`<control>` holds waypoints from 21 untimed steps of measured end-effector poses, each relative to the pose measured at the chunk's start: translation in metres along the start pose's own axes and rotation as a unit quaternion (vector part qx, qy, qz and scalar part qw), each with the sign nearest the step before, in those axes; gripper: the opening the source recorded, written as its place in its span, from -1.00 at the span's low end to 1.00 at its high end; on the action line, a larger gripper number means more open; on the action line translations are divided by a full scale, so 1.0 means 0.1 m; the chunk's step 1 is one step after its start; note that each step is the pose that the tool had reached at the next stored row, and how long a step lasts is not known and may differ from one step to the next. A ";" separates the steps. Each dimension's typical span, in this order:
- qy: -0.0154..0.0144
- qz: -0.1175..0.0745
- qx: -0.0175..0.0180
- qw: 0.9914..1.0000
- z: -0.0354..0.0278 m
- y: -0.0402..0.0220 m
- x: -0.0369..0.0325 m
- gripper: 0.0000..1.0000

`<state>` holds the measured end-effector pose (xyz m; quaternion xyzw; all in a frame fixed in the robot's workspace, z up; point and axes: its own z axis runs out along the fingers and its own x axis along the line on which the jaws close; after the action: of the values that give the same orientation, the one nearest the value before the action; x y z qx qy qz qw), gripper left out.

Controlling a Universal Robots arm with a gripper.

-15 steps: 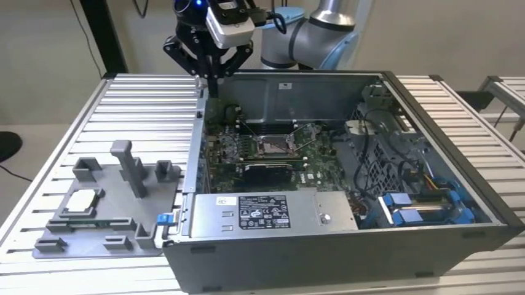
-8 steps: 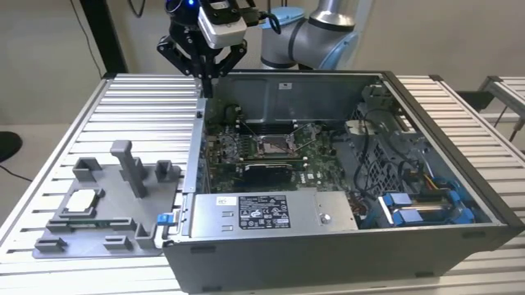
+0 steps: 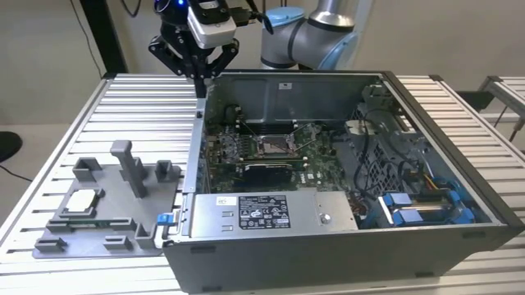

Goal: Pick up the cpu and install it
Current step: 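Pick up the cpu and move it towards the insertion slot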

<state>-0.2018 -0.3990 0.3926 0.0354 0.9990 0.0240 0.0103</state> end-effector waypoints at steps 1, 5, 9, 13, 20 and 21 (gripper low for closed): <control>0.000 0.000 0.000 1.000 -0.001 -0.003 0.027 -1.00; 0.000 0.000 0.000 1.000 -0.003 -0.015 0.130 -1.00; 0.000 0.000 -0.001 1.000 -0.006 -0.035 0.234 -1.00; 0.000 0.000 -0.001 1.000 -0.009 -0.058 0.338 -1.00; 0.000 0.000 -0.002 1.000 -0.016 -0.133 0.497 -1.00; 0.000 0.000 -0.002 1.000 -0.017 -0.153 0.516 -1.00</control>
<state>-0.2544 -0.4106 0.3926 0.0353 0.9990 0.0265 0.0102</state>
